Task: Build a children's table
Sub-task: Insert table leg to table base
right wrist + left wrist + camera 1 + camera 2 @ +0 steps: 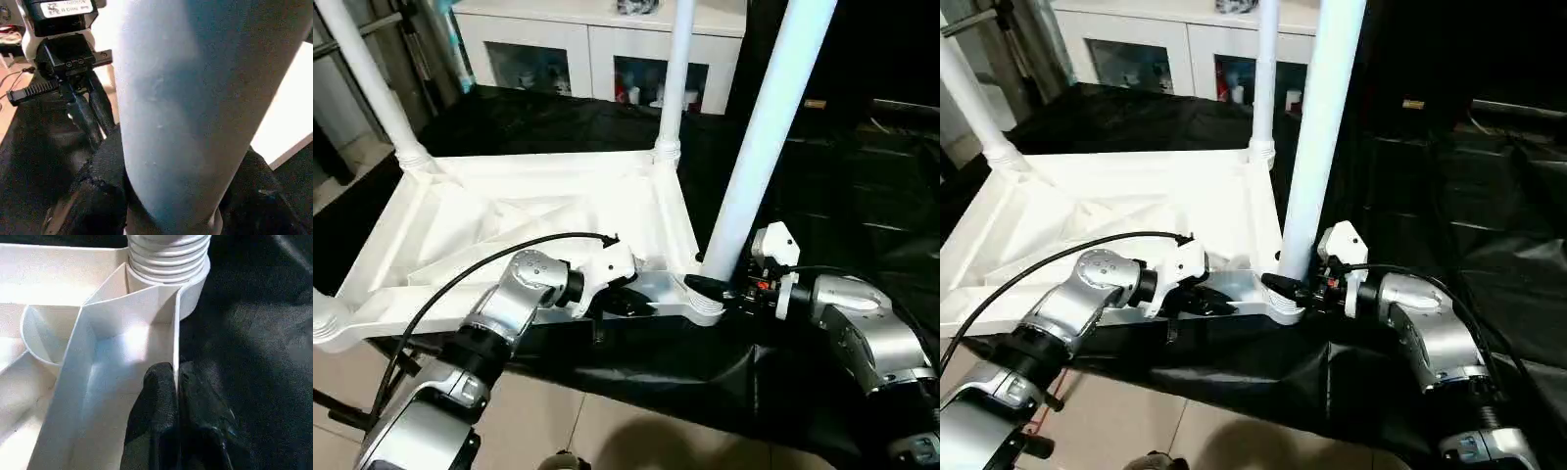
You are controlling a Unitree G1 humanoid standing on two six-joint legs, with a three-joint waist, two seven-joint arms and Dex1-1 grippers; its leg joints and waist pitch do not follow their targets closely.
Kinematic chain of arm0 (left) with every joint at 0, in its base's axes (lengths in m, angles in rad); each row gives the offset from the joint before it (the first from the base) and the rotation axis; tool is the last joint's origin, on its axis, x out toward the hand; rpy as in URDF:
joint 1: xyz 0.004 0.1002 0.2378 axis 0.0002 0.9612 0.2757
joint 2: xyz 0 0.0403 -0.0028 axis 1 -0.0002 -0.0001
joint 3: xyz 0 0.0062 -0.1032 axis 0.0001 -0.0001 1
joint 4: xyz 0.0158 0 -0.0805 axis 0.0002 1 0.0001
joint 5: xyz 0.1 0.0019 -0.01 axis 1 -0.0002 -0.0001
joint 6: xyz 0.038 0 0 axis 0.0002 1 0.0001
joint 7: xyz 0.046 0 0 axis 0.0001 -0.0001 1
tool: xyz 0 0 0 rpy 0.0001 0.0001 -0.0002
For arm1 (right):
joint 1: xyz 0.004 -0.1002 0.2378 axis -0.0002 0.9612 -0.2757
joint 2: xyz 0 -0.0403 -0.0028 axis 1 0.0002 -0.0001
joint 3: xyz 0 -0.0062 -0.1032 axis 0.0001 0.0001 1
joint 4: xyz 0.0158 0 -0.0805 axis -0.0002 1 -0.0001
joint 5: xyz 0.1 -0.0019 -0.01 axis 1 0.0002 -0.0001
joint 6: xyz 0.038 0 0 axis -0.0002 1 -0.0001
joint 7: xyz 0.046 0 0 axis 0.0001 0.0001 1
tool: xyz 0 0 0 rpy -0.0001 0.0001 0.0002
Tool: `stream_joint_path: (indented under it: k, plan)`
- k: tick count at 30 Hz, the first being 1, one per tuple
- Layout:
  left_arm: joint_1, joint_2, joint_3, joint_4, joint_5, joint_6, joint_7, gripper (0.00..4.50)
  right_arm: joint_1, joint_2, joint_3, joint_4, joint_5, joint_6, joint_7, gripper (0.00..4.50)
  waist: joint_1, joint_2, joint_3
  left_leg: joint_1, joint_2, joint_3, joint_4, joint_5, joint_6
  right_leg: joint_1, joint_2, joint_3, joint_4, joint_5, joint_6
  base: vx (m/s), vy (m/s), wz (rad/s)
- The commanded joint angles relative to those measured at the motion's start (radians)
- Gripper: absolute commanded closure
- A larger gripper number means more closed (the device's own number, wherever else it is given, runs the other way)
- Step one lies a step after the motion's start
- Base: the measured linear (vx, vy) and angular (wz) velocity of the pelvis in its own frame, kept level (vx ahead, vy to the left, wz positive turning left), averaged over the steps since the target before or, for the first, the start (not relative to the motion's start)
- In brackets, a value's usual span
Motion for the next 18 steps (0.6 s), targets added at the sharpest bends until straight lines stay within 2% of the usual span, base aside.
stream_joint_path:
  k: [1,4,6,8,10,11,12,14,16,17,18]
  plan:
    - [-0.019,-0.031,0.040,-0.069,-0.032,0.035,0.054,4.50,0.025,0.025,0.052,0.107,-0.105,0.043,-0.107,2.57,-0.004,-0.010,-0.025,0.025,0.058,-0.023,-0.087,-0.329,0.031,0.022,-0.081,0.032,-0.092,-0.306,-0.200,0.000,0.000,0.00]
    - [-0.039,-0.053,0.064,-0.095,-0.019,0.118,0.141,4.50,0.027,0.078,0.017,0.086,-0.117,0.100,-0.268,2.57,-0.014,-0.015,-0.016,0.023,0.056,-0.027,-0.096,-0.357,0.003,0.021,-0.083,0.033,-0.097,-0.384,-0.181,0.000,0.000,0.00]
    - [-0.058,-0.087,0.081,-0.107,-0.005,0.175,0.227,4.50,0.037,0.138,-0.016,0.052,-0.103,0.160,-0.378,2.57,-0.019,-0.016,-0.011,0.029,0.056,-0.030,-0.100,-0.392,-0.017,0.017,-0.084,0.034,-0.104,-0.441,-0.164,0.000,0.000,0.00]
    - [-0.070,-0.112,0.090,-0.111,0.006,0.204,0.285,4.50,0.045,0.175,-0.032,0.033,-0.099,0.186,-0.443,2.57,-0.022,-0.018,-0.010,0.033,0.054,-0.028,-0.098,-0.391,-0.017,0.011,-0.084,0.038,-0.109,-0.444,-0.160,0.000,0.000,0.00]
    - [-0.085,-0.148,0.097,-0.109,0.014,0.237,0.341,4.50,0.047,0.222,-0.041,0.033,-0.098,0.206,-0.504,2.57,-0.022,-0.017,-0.012,0.029,0.054,-0.025,-0.100,-0.339,-0.008,0.017,-0.082,0.038,-0.107,-0.382,-0.161,0.000,0.000,0.00]
    - [-0.097,-0.181,0.099,-0.103,0.022,0.263,0.387,4.50,0.042,0.267,-0.048,0.048,-0.093,0.222,-0.553,2.57,-0.022,-0.013,-0.015,0.028,0.054,-0.022,-0.098,-0.287,0.001,0.020,-0.079,0.038,-0.103,-0.287,-0.180,0.000,0.000,0.00]
    - [-0.098,-0.186,0.099,-0.102,0.023,0.266,0.393,4.50,0.039,0.273,-0.050,0.054,-0.092,0.223,-0.562,2.57,-0.023,-0.014,-0.015,0.026,0.054,-0.021,-0.099,-0.276,0.003,0.022,-0.079,0.037,-0.102,-0.269,-0.184,0.000,0.000,0.00]
    - [-0.109,-0.271,0.098,-0.083,0.031,0.321,0.490,4.50,-0.018,0.373,-0.087,0.160,-0.083,0.242,-0.708,2.57,-0.027,-0.007,-0.018,0.026,0.052,-0.022,-0.097,-0.267,0.001,0.025,-0.079,0.035,-0.098,-0.243,-0.197,0.000,0.000,0.00]
    - [-0.110,-0.287,0.090,-0.077,0.041,0.331,0.510,4.50,-0.033,0.394,-0.096,0.185,-0.083,0.250,-0.738,2.57,-0.029,-0.007,-0.020,0.028,0.051,-0.022,-0.096,-0.266,-0.007,0.027,-0.078,0.033,-0.098,-0.233,-0.203,0.000,0.000,0.00]
    - [-0.112,-0.307,0.074,-0.059,0.057,0.337,0.542,4.50,-0.057,0.416,-0.104,0.222,-0.092,0.260,-0.768,2.57,-0.028,-0.006,-0.020,0.025,0.052,-0.021,-0.095,-0.244,0.001,0.031,-0.075,0.034,-0.096,-0.169,-0.205,0.000,0.000,0.00]
    - [-0.113,-0.311,0.073,-0.055,0.059,0.338,0.548,4.50,-0.062,0.420,-0.105,0.230,-0.093,0.261,-0.774,2.57,-0.028,-0.004,-0.021,0.025,0.052,-0.022,-0.095,-0.242,0.002,0.033,-0.074,0.033,-0.093,-0.152,-0.207,0.000,0.000,0.00]
